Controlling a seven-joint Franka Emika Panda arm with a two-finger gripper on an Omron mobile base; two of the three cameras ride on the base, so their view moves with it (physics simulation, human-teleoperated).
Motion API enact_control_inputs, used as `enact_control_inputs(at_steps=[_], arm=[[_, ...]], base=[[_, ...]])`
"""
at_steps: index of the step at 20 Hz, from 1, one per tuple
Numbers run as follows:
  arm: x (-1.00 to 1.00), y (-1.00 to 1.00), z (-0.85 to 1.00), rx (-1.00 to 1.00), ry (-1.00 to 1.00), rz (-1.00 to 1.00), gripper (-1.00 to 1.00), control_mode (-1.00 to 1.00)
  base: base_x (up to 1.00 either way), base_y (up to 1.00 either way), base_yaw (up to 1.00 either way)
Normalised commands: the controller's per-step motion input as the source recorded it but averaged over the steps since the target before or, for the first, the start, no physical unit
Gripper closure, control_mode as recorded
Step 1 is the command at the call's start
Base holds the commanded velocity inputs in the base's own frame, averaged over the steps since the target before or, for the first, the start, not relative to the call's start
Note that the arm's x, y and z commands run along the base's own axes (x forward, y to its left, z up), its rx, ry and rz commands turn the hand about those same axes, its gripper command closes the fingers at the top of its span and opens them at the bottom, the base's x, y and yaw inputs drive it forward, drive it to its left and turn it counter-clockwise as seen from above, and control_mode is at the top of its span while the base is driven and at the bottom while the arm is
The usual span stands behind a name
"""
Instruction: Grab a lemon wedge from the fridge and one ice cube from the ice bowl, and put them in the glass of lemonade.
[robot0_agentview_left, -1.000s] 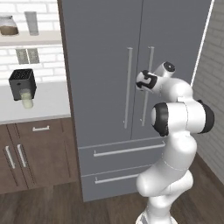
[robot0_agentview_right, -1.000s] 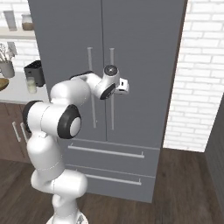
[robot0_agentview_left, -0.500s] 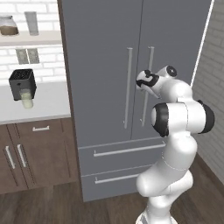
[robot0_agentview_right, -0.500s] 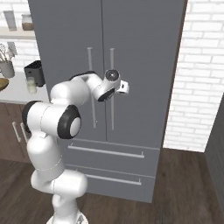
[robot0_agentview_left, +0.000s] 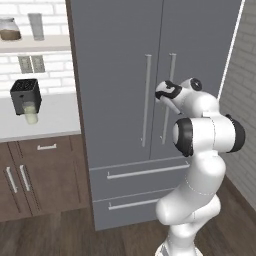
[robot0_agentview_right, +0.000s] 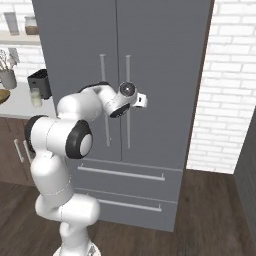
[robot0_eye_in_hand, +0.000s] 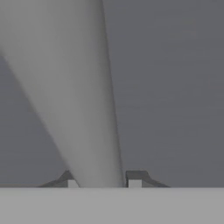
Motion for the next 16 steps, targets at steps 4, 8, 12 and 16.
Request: enact_control_inputs(at_steps=[4,8,12,16], arm=[[0.03,0.01,0.0,-0.05,-0.01,0.0,1.0,-1.0],[0.1,-0.03,0.1,-0.09,0.0,-0.01,1.0,-1.0],[0.04,-0.3,0.09,-0.02,0.0,-0.06,1.0,-1.0],[0.0,-0.46,0.21,0.0,0.01,-0.07,1.0,-1.0]], base=[[0.0,0.0,0.0],[0.0,0.0,0.0],[0.0,0.0,0.0],[0.0,0.0,0.0]])
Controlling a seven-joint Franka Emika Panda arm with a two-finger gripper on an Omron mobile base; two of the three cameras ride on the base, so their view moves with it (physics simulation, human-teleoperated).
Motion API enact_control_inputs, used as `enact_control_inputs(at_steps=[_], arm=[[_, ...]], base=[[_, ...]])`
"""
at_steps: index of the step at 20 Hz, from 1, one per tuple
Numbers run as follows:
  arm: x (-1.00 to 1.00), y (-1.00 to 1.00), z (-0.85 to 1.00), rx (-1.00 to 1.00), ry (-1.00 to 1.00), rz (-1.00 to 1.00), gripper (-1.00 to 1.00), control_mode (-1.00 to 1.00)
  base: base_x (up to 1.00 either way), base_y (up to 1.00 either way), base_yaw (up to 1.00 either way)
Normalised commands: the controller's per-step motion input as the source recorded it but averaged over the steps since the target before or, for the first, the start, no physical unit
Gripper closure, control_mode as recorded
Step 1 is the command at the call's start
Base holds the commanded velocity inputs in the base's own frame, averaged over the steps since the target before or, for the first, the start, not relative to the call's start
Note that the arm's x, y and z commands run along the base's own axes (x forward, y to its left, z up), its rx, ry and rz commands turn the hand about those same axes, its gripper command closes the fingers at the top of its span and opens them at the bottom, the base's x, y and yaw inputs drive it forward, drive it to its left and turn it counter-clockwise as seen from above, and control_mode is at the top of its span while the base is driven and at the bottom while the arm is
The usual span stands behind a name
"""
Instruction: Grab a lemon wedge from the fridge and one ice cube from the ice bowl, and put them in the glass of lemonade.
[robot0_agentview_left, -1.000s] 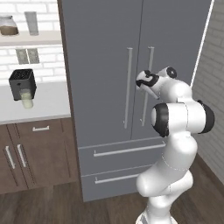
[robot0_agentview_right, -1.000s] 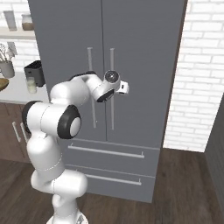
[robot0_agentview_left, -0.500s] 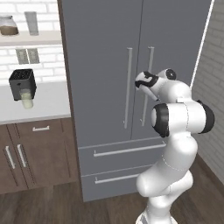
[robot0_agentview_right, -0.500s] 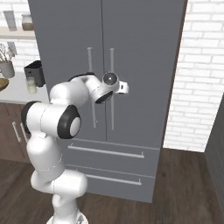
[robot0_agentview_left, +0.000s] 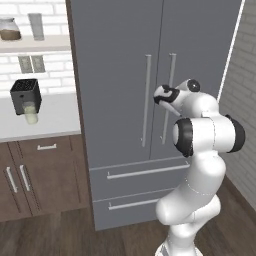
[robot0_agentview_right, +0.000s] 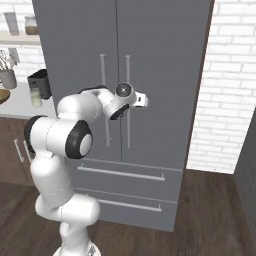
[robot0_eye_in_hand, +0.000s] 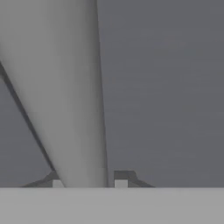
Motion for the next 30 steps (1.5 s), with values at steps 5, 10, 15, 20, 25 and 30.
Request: enact_control_inputs(at_steps=[5,10,15,20,25,30], arm=[[-0.14,-0.52,0.47,0.0,0.03,-0.06,1.0,-1.0],[-0.06,-0.75,0.46,0.03,0.0,-0.1,1.0,-1.0],[-0.33,-0.95,0.48,0.07,0.0,-0.09,1.0,-1.0],[-0.58,-1.0,0.47,0.11,0.0,-0.07,1.0,-1.0],[-0.67,-1.0,0.17,0.11,-0.05,-0.04,1.0,-1.0],[-0.82,-0.86,-0.1,0.14,-0.36,-0.01,1.0,-1.0]], base=[[0.0,0.0,0.0],[0.0,0.0,0.0],[0.0,0.0,0.0],[0.0,0.0,0.0],[0.0,0.0,0.0],[0.0,0.0,0.0]])
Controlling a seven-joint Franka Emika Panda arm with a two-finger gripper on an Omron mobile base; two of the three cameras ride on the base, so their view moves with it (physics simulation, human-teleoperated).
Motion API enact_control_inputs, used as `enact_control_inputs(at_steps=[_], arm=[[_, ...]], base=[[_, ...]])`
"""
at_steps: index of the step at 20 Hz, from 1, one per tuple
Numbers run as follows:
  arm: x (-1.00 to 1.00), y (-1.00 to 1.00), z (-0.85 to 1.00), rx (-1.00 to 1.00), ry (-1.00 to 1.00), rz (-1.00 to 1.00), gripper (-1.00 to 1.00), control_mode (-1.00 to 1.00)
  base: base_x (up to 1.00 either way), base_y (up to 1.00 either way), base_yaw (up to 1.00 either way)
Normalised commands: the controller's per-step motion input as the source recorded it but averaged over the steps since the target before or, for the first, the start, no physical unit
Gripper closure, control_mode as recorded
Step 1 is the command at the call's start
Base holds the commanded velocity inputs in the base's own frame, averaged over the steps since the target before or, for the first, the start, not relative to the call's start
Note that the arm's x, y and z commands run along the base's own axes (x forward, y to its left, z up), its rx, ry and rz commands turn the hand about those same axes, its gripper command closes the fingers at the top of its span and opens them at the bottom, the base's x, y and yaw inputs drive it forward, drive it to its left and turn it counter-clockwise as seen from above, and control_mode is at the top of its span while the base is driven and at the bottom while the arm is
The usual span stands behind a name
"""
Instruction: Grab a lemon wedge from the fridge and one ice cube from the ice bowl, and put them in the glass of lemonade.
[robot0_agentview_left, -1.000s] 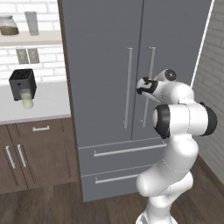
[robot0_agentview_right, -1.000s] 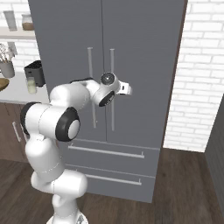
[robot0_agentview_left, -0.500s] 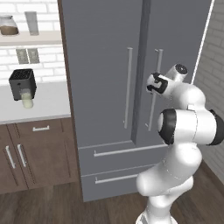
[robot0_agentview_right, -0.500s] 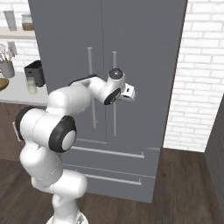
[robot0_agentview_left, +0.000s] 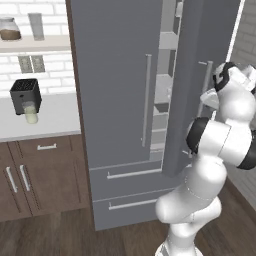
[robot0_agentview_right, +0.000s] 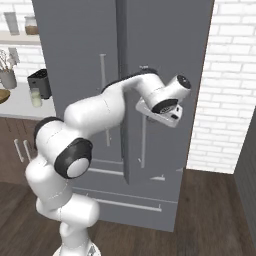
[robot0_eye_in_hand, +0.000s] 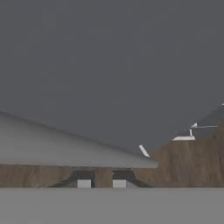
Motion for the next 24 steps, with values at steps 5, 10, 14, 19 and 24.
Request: enact_control_inputs(at_steps=[5,10,14,19,24], arm=[[-0.99,-0.47,-0.27,0.15,-0.55,0.0,1.0,-1.0],[-1.0,0.38,0.32,-0.05,-0.4,0.0,1.0,-1.0],[-0.8,0.99,0.95,-0.24,-0.24,-0.01,1.0,-1.0],[-0.72,0.89,0.97,-0.23,-0.23,-0.12,1.0,-1.0],[-0.3,1.0,0.51,-0.33,-0.13,-0.17,1.0,-1.0]], base=[[0.0,0.0,0.0],[0.0,0.0,0.0],[0.0,0.0,0.0],[0.0,0.0,0.0],[0.0,0.0,0.0]])
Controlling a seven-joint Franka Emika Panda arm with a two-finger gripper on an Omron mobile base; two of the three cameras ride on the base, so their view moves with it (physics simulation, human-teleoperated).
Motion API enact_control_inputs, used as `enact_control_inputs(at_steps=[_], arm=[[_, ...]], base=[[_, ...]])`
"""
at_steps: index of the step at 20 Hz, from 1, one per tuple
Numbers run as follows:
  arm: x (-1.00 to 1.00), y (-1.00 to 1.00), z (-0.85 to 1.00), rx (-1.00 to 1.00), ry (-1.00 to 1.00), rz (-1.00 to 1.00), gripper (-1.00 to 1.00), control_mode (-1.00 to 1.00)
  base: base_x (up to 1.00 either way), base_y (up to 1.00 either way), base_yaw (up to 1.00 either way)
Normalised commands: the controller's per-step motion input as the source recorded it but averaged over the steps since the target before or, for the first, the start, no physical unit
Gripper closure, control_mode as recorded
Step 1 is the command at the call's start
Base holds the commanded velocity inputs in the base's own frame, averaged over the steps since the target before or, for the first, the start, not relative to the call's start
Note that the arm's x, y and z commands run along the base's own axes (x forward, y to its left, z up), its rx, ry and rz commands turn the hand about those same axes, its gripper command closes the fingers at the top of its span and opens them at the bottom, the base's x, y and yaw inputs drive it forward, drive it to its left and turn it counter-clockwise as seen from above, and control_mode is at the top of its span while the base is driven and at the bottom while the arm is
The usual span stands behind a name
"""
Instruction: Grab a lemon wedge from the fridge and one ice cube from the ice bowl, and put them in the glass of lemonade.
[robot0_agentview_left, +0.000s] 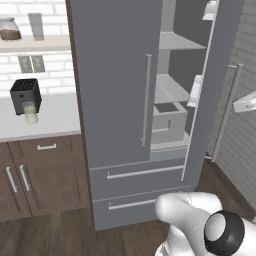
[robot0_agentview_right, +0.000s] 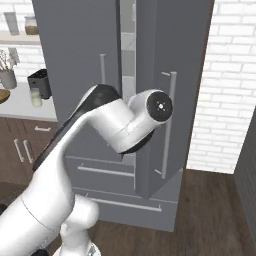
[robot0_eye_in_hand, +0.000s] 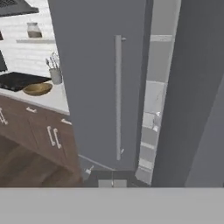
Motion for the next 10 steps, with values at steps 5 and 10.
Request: enact_control_inputs(at_steps=[5,10], arm=[[0.02,1.0,0.07,-0.39,0.08,-0.17,1.0,-1.0],[0.25,0.97,0.13,-0.39,0.2,-0.15,-1.0,-1.0]], base=[[0.0,0.0,0.0],[0.0,0.0,0.0]])
